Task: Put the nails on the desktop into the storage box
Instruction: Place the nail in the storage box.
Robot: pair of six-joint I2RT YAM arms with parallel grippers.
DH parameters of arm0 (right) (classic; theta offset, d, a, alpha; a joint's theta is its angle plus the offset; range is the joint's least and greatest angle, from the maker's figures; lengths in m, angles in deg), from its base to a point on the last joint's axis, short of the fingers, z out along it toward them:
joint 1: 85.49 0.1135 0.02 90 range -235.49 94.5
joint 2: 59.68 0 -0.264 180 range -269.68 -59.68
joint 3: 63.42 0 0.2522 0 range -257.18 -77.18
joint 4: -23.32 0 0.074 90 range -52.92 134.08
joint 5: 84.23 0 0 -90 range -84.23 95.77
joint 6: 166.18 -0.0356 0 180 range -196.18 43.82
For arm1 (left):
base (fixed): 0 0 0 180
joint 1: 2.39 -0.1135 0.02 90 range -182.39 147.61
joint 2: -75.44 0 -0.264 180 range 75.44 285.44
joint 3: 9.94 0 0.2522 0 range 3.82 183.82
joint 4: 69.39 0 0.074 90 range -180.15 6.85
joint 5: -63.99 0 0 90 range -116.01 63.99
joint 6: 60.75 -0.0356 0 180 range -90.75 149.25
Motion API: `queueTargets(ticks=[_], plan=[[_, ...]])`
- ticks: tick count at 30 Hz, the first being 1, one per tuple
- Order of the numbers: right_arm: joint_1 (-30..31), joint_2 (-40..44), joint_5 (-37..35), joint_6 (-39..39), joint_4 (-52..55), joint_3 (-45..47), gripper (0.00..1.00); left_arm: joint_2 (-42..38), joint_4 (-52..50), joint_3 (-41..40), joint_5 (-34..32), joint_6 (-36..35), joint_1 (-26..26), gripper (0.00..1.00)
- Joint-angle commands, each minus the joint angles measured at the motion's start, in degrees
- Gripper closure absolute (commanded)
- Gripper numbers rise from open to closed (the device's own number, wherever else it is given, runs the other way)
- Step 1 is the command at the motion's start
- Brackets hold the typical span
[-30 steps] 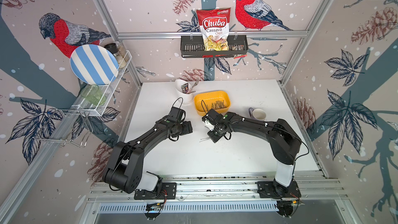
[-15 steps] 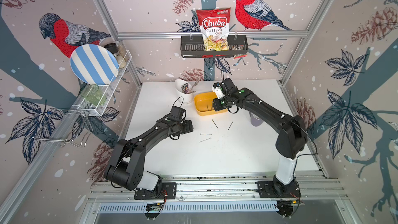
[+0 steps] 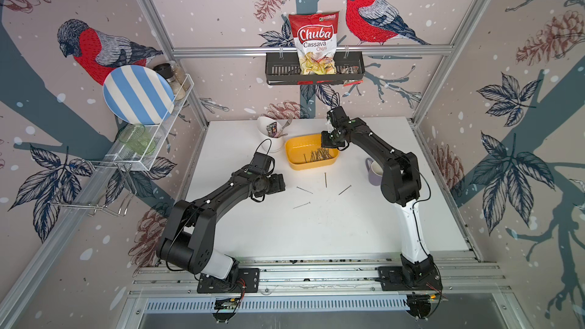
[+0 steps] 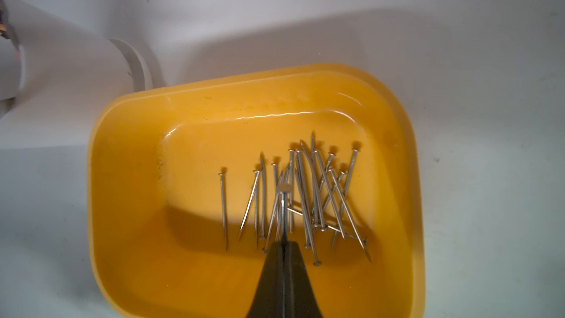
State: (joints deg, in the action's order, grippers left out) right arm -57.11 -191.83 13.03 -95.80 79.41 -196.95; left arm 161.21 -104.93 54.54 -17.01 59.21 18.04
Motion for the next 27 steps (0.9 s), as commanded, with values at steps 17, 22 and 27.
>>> queueTargets(ticks=[17, 22, 27], plan=[[-0.01, -3.36, 0.74, -1.78, 1.25, 0.72, 0.82, 2.31, -1.17, 2.37, 1.14, -1.3, -0.23, 0.16], [0.21, 1.47, 0.58, -1.78, 2.28, 0.95, 0.73, 2.28, -0.51, 1.92, 1.45, -1.13, -0.3, 0.16], [1.06, 10.08, -0.05, -1.82, 2.78, 8.54, 0.69, 2.63, 0.93, 1.84, 2.47, -0.62, -0.3, 0.16]])
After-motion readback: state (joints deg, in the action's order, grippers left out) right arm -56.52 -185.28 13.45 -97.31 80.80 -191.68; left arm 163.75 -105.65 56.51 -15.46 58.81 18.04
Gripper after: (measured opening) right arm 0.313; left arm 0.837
